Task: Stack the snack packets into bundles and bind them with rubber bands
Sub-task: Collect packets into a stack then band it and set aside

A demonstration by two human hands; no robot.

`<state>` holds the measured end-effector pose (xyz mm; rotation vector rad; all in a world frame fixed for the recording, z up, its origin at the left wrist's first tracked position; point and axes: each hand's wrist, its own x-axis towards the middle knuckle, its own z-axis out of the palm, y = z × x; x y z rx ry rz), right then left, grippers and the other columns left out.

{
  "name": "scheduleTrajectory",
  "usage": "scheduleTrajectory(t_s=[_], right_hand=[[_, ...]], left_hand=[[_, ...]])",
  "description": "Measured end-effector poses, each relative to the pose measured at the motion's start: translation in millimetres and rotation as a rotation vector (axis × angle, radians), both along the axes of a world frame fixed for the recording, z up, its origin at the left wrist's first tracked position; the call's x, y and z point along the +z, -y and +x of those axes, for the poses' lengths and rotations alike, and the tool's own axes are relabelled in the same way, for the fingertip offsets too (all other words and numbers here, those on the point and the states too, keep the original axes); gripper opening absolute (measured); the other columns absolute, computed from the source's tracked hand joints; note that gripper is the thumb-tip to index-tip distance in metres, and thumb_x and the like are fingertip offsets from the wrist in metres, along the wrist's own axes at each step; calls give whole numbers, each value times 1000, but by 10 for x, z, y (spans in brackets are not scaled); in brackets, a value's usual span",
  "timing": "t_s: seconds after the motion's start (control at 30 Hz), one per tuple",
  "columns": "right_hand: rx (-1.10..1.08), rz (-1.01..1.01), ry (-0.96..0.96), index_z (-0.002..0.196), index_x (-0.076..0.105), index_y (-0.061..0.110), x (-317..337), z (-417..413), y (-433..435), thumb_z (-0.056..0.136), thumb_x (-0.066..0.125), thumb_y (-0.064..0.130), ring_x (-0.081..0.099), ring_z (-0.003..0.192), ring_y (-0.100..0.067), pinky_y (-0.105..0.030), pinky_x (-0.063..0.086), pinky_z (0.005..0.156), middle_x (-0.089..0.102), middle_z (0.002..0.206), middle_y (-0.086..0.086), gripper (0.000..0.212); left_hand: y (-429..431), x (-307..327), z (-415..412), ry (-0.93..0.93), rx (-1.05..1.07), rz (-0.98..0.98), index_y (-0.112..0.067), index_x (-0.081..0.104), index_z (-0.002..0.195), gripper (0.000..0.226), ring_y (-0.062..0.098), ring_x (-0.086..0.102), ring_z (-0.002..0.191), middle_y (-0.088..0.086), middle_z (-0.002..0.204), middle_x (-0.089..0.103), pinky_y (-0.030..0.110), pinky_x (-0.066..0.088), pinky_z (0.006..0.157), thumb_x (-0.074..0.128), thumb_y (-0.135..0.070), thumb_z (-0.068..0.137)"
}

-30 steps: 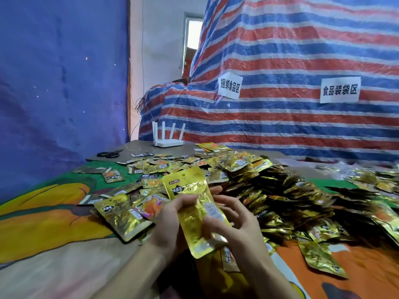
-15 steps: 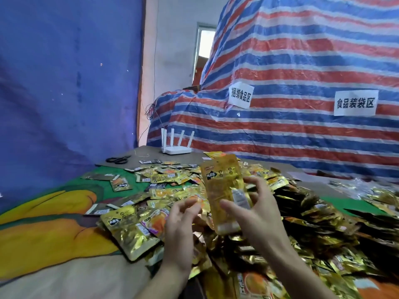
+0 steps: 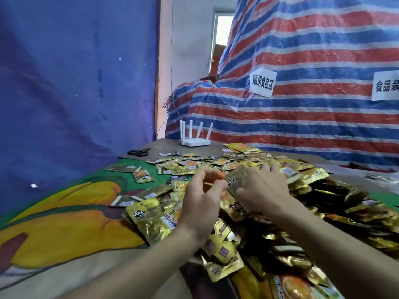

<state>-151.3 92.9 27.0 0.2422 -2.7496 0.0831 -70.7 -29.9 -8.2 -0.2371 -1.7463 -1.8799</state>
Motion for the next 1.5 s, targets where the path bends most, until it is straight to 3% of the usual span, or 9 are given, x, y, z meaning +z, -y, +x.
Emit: scheduleTrajectory(t_s=[0.2, 0.4, 0.57, 0.67, 0.83, 1.07, 1.23, 1.37, 1.5], right_hand=[[195, -56, -133, 116, 55, 11, 235, -160, 296, 85, 57, 34, 42, 104, -32, -41, 33, 83, 54, 113, -17, 38], [363, 33, 125, 143, 44, 26, 320, -994, 1081, 83, 65, 34, 45, 115, -30, -44, 42, 99, 53, 128, -12, 64], [345, 242, 412, 154, 30, 43, 106, -1744, 1618, 81, 74, 43, 39, 141, -34, -51, 37, 115, 38, 159, -6, 86], [332, 329, 626, 156, 20, 48, -61, -2039, 1820, 67, 84, 49, 31, 148, -33, -51, 35, 117, 23, 167, -1, 110], [245, 484, 728, 156, -1, 50, -141, -2289, 1998, 18, 87, 76, 15, 154, -34, -57, 24, 121, 9, 170, 2, 166], [285, 514, 684, 159, 5, 42, -137, -2497, 2051, 5, 80, 81, 26, 150, -39, -59, 32, 117, 19, 168, -2, 175], [348, 570, 624, 129, 65, 28, -130, -2461, 2073, 26, 81, 79, 60, 116, -29, -49, 50, 103, 65, 127, 2, 116], [389, 479, 616, 101, 76, 27, -142, -2396, 2059, 32, 85, 67, 69, 101, -25, -48, 57, 93, 73, 104, 4, 80], [367, 373, 675, 100, 72, 21, -177, -2343, 2073, 49, 96, 44, 75, 88, -22, -42, 60, 87, 78, 91, 4, 61]], left_hand=[[900, 335, -484, 8, 228, -399, -20, 60, 87, 11, -5, 56, 66, -12, 74, 61, 14, 44, 61, 64, -12, 93], [1754, 9, -1303, 475, 456, -687, -17, 57, 95, 23, 20, 59, 90, 3, 102, 63, 34, 49, 73, 77, -22, 85], [2171, -221, -1692, 812, 317, -1250, -27, 36, 150, 120, 35, 33, 144, 12, 157, 34, 53, 29, 118, 69, -90, 53], [2291, -228, -1868, 992, 58, -1458, -25, 17, 160, 163, 32, 23, 151, 7, 167, 17, 52, 26, 121, 57, -104, 23], [2458, -50, -2201, 851, 81, -1391, -19, 45, 147, 107, 23, 55, 118, 3, 147, 50, 40, 49, 104, 91, -59, 58], [2561, -80, -2318, 954, 54, -1398, -15, 47, 146, 89, 25, 53, 128, 5, 147, 51, 34, 46, 106, 79, -55, 73], [2450, -176, -2150, 756, 255, -1681, -12, 53, 116, 39, 30, 59, 98, 14, 118, 60, 35, 48, 75, 65, -31, 85], [2355, -237, -2005, 700, 370, -1710, -11, 48, 122, 33, 36, 56, 116, 16, 127, 53, 36, 40, 77, 58, -17, 91], [2373, -166, -1845, 619, 443, -1385, -13, 46, 84, 13, 33, 56, 89, 13, 98, 54, 33, 40, 62, 59, -10, 87]])
